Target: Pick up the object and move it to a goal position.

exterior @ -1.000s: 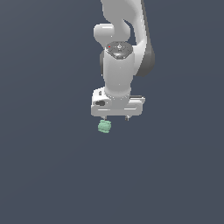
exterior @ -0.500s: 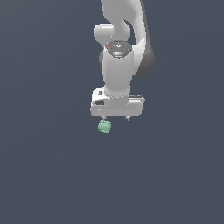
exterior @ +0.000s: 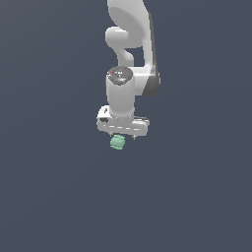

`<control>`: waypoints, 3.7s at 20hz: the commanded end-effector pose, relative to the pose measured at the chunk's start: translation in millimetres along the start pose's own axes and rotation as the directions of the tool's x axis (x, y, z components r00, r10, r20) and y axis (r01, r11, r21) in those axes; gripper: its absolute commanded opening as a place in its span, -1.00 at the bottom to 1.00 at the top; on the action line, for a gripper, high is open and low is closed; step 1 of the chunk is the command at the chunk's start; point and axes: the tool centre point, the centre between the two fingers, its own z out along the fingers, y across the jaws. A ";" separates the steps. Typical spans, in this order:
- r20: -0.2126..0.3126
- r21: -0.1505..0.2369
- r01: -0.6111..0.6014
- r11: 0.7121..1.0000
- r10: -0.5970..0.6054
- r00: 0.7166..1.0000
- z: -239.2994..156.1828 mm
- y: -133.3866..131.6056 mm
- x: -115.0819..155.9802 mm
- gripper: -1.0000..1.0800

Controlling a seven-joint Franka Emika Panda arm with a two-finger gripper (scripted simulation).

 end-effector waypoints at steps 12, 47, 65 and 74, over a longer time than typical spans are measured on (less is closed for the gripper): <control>0.022 -0.012 -0.155 0.988 0.156 0.988 46.0 32.6 -28.4 0.92; 0.021 -0.012 -0.161 0.987 0.161 0.987 87.9 21.8 -26.5 -1.00; 0.020 -0.014 -0.162 0.987 0.162 0.987 -8.9 -116.3 20.2 -1.00; 0.021 -0.013 -0.162 0.987 0.162 0.987 -54.7 -182.5 44.4 -1.00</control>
